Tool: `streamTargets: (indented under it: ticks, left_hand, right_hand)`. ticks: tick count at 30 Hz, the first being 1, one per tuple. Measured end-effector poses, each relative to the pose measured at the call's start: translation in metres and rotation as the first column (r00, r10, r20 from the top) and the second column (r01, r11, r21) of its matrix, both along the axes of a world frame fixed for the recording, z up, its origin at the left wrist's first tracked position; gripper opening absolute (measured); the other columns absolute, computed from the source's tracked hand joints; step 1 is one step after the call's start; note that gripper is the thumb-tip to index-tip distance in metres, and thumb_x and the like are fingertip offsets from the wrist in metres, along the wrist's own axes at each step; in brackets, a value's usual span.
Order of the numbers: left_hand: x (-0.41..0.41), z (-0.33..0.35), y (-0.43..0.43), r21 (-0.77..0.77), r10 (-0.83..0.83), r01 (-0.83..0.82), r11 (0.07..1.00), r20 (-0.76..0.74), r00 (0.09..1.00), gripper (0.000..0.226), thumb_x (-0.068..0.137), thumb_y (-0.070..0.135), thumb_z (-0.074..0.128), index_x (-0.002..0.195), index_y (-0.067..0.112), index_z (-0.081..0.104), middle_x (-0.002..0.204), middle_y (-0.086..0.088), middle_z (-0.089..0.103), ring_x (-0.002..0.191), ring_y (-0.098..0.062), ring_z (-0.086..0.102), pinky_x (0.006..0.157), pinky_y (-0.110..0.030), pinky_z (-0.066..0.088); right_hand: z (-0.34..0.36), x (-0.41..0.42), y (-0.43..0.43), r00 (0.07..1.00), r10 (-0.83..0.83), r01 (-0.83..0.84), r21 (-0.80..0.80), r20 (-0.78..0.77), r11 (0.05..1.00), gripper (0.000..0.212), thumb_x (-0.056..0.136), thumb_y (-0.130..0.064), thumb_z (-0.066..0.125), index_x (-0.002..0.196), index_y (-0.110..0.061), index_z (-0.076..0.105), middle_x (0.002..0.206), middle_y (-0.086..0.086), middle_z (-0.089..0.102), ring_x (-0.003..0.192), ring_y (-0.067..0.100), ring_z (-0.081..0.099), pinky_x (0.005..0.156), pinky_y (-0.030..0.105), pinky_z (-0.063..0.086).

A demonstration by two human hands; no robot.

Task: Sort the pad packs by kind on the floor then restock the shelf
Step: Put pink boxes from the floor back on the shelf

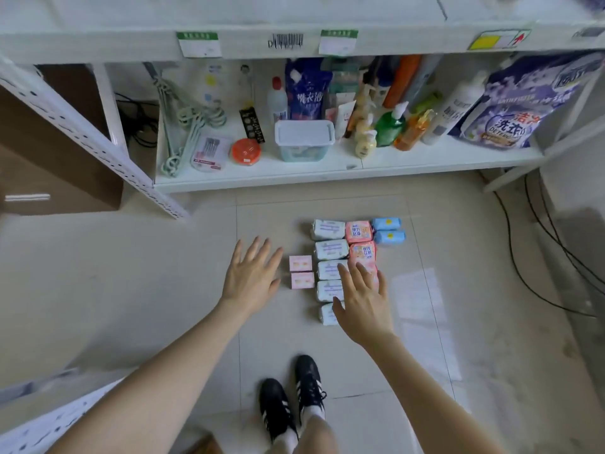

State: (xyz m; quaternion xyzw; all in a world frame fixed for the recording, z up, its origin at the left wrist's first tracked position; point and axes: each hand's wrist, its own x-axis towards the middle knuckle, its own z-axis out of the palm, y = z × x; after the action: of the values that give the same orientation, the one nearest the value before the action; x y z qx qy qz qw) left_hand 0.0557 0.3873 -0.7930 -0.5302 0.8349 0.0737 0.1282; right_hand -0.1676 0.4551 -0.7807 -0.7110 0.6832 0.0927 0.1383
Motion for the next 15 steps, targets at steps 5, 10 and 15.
streamTargets:
  ticks: [5,10,15]
  left_hand:
    - [-0.005,-0.075,-0.017,0.056,-0.006,0.004,0.998,0.038,0.999,0.065,0.096,0.044,0.045,0.153,0.022,0.021,0.160,-0.007,0.020,0.149,-0.025,0.013,0.119,-0.050,0.004]
    - [-0.014,-0.163,-0.037,0.095,0.015,-0.016,0.995,0.012,1.000,0.065,0.095,0.042,0.049,0.152,0.022,0.024,0.160,-0.006,0.021,0.149,-0.023,0.014,0.118,-0.049,0.003]
    - [-0.017,-0.266,-0.054,0.133,-0.012,0.011,0.991,0.008,1.000,0.067,0.094,0.042,0.051,0.152,0.021,0.024,0.159,-0.007,0.024,0.148,-0.025,0.016,0.118,-0.049,0.004]
  right_hand:
    - [-0.077,-0.001,-0.003,1.000,-0.001,0.001,0.111,0.002,0.994,0.066,0.094,-0.033,0.043,0.152,-0.015,0.019,0.159,0.008,0.022,0.147,0.023,0.017,0.117,0.048,0.000]
    - [-0.166,-0.006,-0.019,0.999,0.004,-0.009,0.153,0.037,0.988,0.064,0.092,-0.032,0.047,0.151,-0.016,0.026,0.157,0.006,0.028,0.146,0.021,0.022,0.117,0.046,0.007]
    - [-0.270,-0.004,-0.039,0.998,0.010,-0.021,0.197,0.056,0.980,0.066,0.093,-0.031,0.045,0.152,-0.016,0.020,0.159,0.006,0.023,0.147,0.018,0.016,0.118,0.045,0.005]
